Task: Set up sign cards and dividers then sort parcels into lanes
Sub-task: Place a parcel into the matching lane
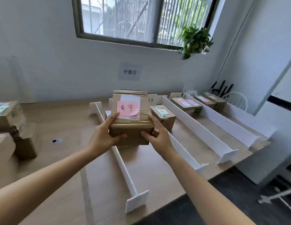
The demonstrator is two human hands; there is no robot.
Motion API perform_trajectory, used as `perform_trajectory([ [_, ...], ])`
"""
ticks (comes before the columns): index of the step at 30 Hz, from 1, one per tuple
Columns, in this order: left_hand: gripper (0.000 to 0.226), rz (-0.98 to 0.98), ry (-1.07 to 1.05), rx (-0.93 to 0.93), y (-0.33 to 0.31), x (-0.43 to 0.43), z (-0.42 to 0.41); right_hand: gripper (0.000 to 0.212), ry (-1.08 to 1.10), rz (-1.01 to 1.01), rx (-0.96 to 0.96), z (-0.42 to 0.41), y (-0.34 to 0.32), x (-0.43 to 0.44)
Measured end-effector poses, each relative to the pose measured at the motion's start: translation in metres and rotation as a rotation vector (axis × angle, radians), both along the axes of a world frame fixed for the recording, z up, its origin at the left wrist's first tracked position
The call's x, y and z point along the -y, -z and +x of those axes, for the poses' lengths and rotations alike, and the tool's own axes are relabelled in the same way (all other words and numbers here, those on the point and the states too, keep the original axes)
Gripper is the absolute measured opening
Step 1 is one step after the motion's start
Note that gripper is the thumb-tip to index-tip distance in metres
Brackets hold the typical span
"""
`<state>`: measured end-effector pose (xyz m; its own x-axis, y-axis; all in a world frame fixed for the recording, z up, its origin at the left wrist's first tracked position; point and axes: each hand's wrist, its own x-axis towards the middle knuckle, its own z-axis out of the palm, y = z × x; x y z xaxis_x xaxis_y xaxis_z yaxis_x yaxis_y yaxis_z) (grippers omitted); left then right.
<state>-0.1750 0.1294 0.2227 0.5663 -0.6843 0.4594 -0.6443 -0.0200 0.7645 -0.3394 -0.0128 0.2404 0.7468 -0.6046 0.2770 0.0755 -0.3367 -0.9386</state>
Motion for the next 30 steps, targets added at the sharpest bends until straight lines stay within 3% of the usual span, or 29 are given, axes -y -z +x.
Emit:
perform_trajectory([
  [17,0.079,0.101,0.102,0.084,0.018,0.173,-0.079,0.06,0.113,0.189,0.012,-0.099,0.022,0.151],
  [30,0.071,0.173,0.096,-0.035,0.043,0.339,-0.066,0.063,0.119,0.294,-0.033,-0.082,0.04,0.326],
])
